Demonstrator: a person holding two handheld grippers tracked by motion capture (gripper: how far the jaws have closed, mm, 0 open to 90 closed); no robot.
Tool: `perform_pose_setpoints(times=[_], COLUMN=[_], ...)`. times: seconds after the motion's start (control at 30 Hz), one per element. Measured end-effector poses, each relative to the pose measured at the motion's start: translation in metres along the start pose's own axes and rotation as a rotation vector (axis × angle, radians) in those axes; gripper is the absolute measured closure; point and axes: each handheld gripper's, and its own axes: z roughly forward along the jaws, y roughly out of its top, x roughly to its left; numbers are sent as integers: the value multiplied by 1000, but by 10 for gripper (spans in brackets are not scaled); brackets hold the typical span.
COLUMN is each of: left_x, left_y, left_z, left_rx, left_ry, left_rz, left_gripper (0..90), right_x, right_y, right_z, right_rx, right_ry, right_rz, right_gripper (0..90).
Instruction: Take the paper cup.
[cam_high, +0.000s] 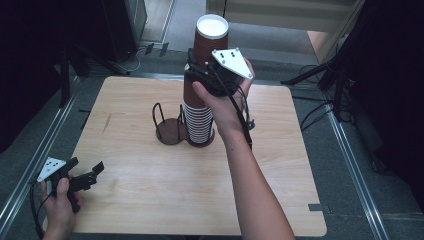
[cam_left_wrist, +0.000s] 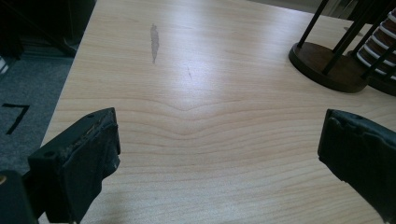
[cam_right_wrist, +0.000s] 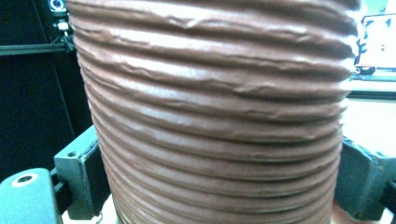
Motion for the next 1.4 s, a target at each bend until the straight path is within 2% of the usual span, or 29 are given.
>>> perform_pose_setpoints(times=[0.43, 0.97, 1.4], left_x=[0, 0, -1], left_y=[0, 0, 0], left_z=[0, -1, -1], left_rx=[-3, -10, -9], left_ry=[9, 13, 12], left_rz=[1, -1, 0], left_gripper=[0, 0, 0], right_x=[-24, -50, -66], right_y=[1, -13, -31], right_z=[-17, -34, -55], right_rx=[-13, -8, -3], right_ry=[-35, -70, -98], right_rz=[7, 20, 4], right_gripper=[95, 95, 95])
